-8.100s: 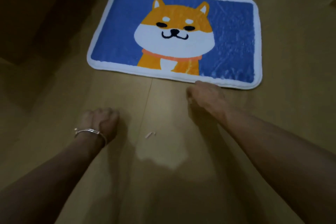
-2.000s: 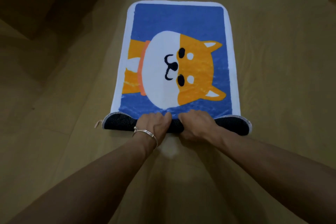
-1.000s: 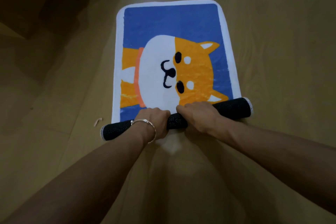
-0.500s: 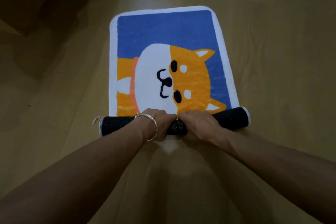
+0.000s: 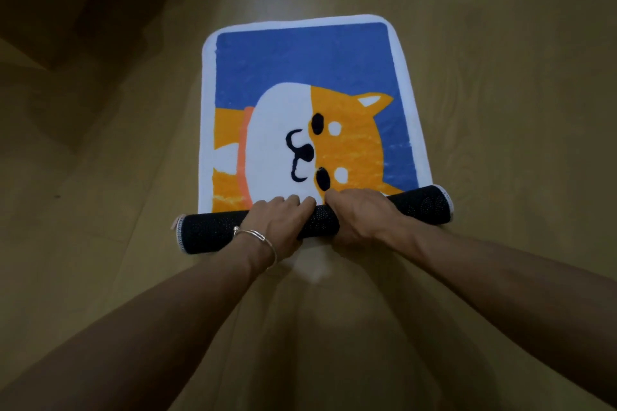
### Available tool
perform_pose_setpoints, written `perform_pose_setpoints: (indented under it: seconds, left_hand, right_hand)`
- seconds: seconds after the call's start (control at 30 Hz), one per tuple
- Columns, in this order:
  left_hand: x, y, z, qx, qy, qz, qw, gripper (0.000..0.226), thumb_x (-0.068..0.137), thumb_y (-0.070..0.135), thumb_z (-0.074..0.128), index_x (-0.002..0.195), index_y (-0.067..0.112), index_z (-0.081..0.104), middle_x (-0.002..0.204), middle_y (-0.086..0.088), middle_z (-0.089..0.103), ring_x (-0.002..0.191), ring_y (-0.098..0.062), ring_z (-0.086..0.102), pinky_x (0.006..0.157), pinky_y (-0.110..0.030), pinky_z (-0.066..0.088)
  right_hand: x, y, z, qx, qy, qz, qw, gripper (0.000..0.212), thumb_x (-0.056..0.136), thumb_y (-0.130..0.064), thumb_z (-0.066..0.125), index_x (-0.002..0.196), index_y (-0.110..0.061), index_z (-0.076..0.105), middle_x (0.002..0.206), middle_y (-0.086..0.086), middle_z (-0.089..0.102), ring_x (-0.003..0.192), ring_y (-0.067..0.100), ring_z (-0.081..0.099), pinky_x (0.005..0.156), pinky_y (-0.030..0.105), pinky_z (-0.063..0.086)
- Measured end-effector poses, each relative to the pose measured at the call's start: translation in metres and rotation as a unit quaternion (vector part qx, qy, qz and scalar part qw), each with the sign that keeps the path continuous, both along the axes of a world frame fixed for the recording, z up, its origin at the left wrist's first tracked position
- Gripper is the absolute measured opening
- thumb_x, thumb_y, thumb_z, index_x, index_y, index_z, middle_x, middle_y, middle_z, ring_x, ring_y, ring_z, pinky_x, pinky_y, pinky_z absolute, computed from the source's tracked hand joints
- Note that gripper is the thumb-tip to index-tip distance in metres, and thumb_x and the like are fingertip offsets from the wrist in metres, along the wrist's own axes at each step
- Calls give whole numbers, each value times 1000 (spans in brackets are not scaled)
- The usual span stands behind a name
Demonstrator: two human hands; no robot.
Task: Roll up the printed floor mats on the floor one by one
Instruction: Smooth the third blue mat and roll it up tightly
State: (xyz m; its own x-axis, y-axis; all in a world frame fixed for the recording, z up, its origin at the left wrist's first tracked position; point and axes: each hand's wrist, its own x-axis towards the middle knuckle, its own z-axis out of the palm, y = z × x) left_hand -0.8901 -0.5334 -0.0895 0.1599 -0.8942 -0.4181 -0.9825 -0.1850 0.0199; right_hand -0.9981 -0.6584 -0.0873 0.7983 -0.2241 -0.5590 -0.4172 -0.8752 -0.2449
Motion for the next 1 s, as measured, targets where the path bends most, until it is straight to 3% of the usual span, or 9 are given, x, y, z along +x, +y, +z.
perform_pose_setpoints:
  seconds: [0.13,0.23,0.37,0.43,0.53,0.6,0.7,0.83,1.0]
  left_hand:
    - [7,-18,9,82,75,7,994,29,83,27,60,107,21,46,95,-1,62,77,-23,58,62,-29,41]
    - [12,-26,15,136,128,13,982,36,79,25,66,110,22,48,95,0,63,76,-19,55,66,-29,45]
    - [7,-11,7,42,63,7,997,49,82,32,60,124,25,36,103,-1,56,89,-22,58,63,-32,43]
    - [3,-6,3,20,28,8,999,42,85,32,58,120,21,36,101,-2,55,86,-24,58,60,-32,40]
    - [5,-14,2,53,63,24,996,32,82,29,61,108,22,44,92,0,61,76,-23,59,61,-30,43]
    - [10,-21,4,100,118,31,987,37,77,28,66,109,24,48,92,1,63,79,-21,60,65,-29,46]
    - [12,-19,7,81,139,43,986,49,77,32,67,120,27,44,100,1,63,87,-22,61,69,-29,49]
    - [5,-4,-1,-11,45,22,999,57,82,36,61,130,24,32,107,-1,54,90,-24,58,61,-32,42]
    - [16,-13,0,52,113,62,990,50,75,32,68,117,25,42,95,0,64,81,-23,62,70,-34,53]
  right_hand:
    - [-17,15,-6,-103,-80,19,991,38,88,-20,56,122,-16,39,110,7,52,96,27,52,77,37,36]
    - [-20,16,-6,-93,-78,12,993,37,86,-23,59,117,-17,40,107,6,53,96,27,52,72,36,32]
    - [-4,1,-3,-11,-17,-6,1000,51,77,-31,70,118,-17,43,95,6,57,81,26,57,62,36,44]
    - [-2,0,-1,-15,-10,-1,1000,51,77,-31,70,117,-16,43,95,6,57,80,25,57,62,35,44]
    - [-13,8,-6,-93,-62,45,993,47,83,-26,63,122,-16,39,103,7,55,89,27,53,67,35,35]
    - [-19,11,-7,-122,-78,52,988,47,85,-24,60,125,-16,37,106,7,53,93,27,51,71,37,33]
    - [-9,0,-1,-60,-28,32,997,48,81,-29,65,121,-18,40,101,6,56,85,25,54,66,36,39]
    - [7,-13,2,6,11,30,999,55,73,-38,72,116,-22,42,95,2,58,77,23,55,62,35,46]
    - [-9,4,-5,-121,-74,98,985,67,83,-30,64,139,-17,29,113,6,51,96,27,52,72,38,35]
